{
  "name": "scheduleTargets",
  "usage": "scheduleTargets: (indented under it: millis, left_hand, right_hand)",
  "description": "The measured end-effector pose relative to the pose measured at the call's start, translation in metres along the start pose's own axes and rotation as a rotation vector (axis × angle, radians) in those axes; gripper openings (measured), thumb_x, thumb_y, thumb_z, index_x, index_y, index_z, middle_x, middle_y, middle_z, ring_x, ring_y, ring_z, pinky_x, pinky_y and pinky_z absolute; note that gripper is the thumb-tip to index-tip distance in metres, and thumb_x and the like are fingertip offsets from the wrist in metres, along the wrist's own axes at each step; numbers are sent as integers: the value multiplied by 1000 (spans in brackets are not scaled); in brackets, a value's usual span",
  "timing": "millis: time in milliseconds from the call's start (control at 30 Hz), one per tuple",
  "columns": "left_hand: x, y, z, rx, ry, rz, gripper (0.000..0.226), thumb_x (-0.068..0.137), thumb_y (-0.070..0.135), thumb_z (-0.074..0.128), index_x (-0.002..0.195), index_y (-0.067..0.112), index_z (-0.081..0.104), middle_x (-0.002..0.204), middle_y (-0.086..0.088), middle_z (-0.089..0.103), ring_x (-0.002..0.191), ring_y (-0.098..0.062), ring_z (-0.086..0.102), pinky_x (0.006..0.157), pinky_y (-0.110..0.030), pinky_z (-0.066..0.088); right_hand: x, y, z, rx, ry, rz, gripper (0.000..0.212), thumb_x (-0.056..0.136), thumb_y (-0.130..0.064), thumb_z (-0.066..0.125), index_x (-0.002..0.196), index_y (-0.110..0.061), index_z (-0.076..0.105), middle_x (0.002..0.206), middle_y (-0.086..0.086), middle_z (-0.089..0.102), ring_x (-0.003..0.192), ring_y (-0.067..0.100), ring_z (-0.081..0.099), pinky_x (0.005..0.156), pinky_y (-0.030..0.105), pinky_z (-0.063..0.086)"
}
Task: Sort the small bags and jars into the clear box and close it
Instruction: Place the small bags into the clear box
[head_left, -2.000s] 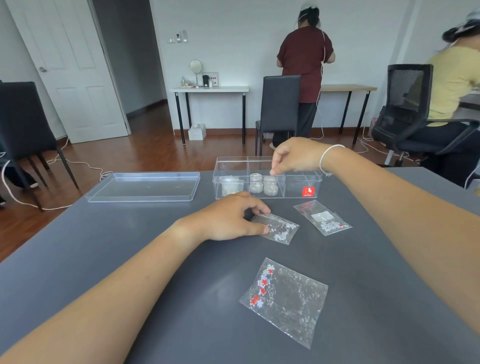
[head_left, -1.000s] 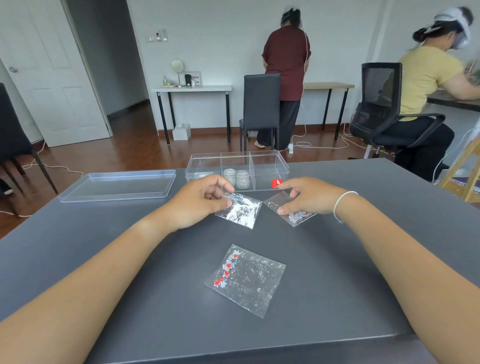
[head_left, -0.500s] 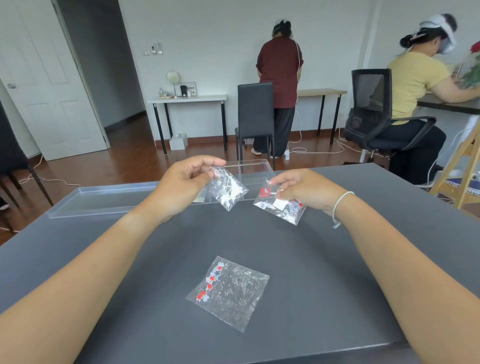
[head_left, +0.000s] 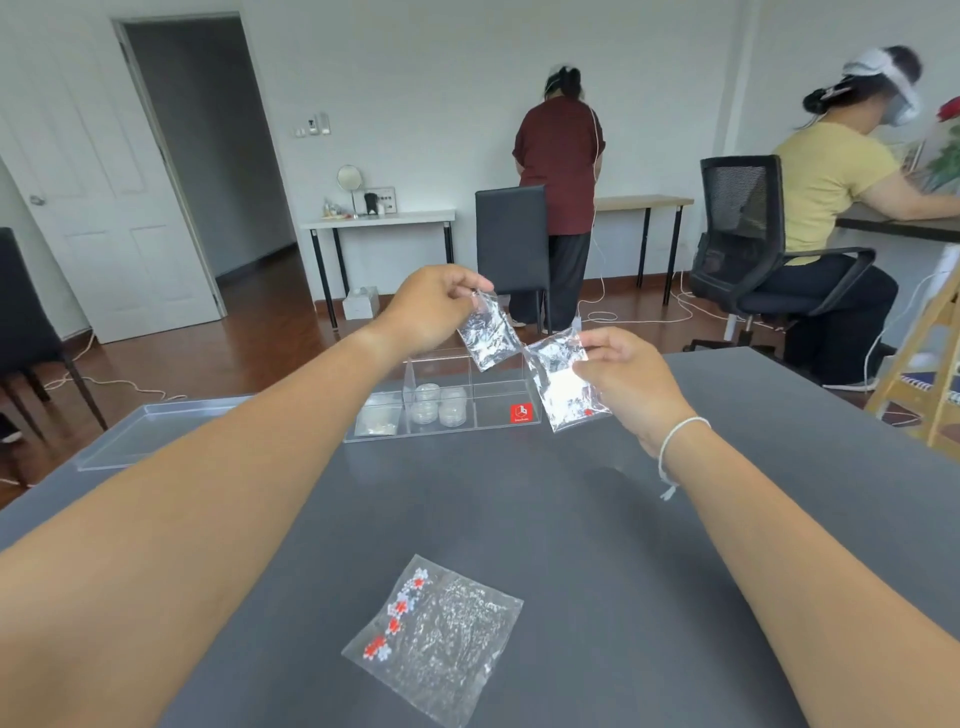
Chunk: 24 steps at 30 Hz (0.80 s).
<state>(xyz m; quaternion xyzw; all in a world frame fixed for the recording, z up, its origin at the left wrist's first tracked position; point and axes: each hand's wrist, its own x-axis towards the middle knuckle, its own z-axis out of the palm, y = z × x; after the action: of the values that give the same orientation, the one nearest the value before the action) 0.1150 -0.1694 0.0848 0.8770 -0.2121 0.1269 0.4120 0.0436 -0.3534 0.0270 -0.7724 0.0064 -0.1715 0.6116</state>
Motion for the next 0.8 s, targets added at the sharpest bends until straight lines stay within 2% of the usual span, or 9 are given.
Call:
scheduleTargets:
  millis: [133, 233, 300, 400, 500, 533, 600, 700, 800]
  left_hand:
    - [11, -8, 14, 74, -59, -48, 29, 89, 1, 42, 103, 14, 64, 73, 4, 61, 31, 3, 44, 37, -7, 33]
    - [14, -16, 23, 138, -115, -85, 30, 87, 1, 41, 99, 17, 64, 82, -1, 65, 33, 0, 45, 36, -9, 35]
    - [15, -20, 29, 181, -164, -81, 33, 87, 0, 40, 102, 14, 65, 95, -6, 68, 52, 2, 57, 50, -6, 40]
    - [14, -23, 35, 250, -220, -82, 36, 87, 0, 39, 104, 15, 67, 110, -8, 68, 101, -19, 62, 78, -18, 41]
    - [12, -26, 37, 286, -259, -78, 32, 89, 6, 45, 108, 20, 67, 118, -3, 65, 102, -21, 62, 74, -11, 42]
    - [11, -27, 37, 301, -265, -69, 31, 89, 9, 47, 110, 21, 67, 121, 0, 65, 105, -19, 61, 81, -13, 43]
    - [10, -29, 36, 330, -250, -42, 30, 89, 13, 50, 114, 23, 65, 127, 2, 62, 118, -18, 55, 101, -28, 41]
    - [1, -28, 30, 318, -173, 6, 32, 89, 12, 50, 117, 23, 62, 128, -1, 60, 122, -20, 51, 108, -38, 36]
    - [-18, -24, 19, 227, -119, 70, 30, 89, 11, 51, 113, 21, 64, 117, -4, 60, 109, -18, 54, 97, -20, 38]
  right_hand:
    - [3, 5, -2, 22, 57, 6, 23, 82, -4, 53, 94, -22, 58, 78, -9, 55, 64, 6, 50, 54, 17, 38]
    - [4, 7, -2, 44, 67, 17, 26, 82, -4, 52, 99, -22, 58, 80, -8, 55, 64, 7, 50, 53, 19, 38]
    - [5, 8, -2, 52, 78, 13, 26, 82, -4, 52, 98, -24, 57, 80, -9, 55, 66, 7, 50, 54, 19, 38]
    - [6, 8, -1, 53, 80, 4, 26, 83, -4, 52, 98, -24, 56, 80, -9, 55, 68, 6, 51, 54, 18, 38]
    - [7, 8, 0, 43, 78, -2, 26, 83, -4, 52, 99, -23, 57, 79, -10, 56, 68, 6, 51, 55, 18, 37]
    - [7, 8, 0, 38, 78, -3, 26, 83, -4, 52, 101, -22, 58, 79, -10, 56, 67, 6, 51, 54, 18, 37]
    - [7, 8, 0, 32, 79, -4, 27, 83, -4, 52, 104, -20, 59, 80, -8, 57, 67, 6, 51, 54, 18, 38]
    - [8, 8, 2, 28, 79, -8, 28, 83, -4, 51, 106, -20, 58, 81, -8, 57, 66, 5, 51, 52, 15, 38]
    - [9, 7, 7, 53, 78, -6, 30, 83, -3, 51, 108, -17, 58, 82, -6, 57, 62, 10, 50, 50, 18, 40]
